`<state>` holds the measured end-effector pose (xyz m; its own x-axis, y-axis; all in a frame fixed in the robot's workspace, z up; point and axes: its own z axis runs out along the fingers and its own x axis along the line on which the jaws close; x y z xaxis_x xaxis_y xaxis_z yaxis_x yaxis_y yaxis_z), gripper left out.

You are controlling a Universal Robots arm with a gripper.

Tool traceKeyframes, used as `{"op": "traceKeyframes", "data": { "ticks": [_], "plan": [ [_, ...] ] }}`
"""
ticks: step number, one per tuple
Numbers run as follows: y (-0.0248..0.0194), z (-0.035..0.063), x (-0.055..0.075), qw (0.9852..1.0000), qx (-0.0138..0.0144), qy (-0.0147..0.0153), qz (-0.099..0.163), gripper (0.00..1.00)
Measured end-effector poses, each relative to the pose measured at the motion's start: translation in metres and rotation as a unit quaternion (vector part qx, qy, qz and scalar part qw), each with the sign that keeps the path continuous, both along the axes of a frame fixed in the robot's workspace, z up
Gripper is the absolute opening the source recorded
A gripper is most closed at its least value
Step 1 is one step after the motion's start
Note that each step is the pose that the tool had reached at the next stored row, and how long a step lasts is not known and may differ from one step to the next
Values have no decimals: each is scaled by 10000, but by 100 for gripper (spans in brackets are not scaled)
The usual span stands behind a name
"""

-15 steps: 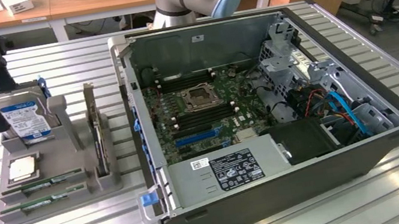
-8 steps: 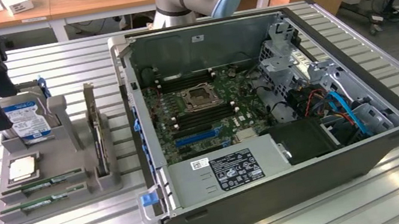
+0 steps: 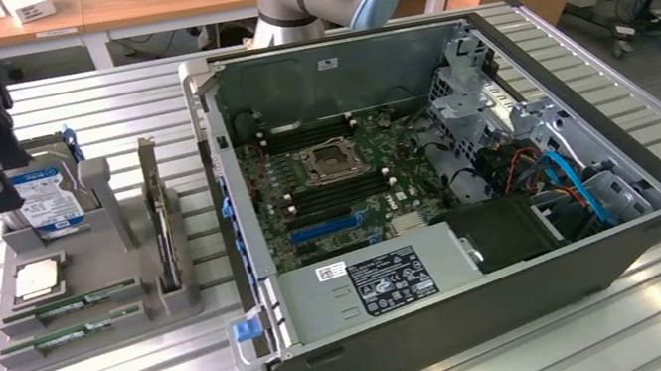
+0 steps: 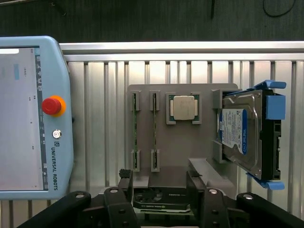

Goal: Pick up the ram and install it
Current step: 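Pick up the ram and move it above insertion slot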

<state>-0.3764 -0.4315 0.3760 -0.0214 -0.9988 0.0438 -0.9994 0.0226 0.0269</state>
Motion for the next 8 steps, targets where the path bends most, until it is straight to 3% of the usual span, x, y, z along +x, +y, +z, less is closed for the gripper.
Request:
{"op": "traceKeyframes", "data": {
  "ticks": [2,3,8],
  "plan": [
    [0,0,0,10000,0,0,0,58],
    [0,0,0,10000,0,0,0,53],
    [0,0,0,10000,0,0,0,53]
  ]
}}
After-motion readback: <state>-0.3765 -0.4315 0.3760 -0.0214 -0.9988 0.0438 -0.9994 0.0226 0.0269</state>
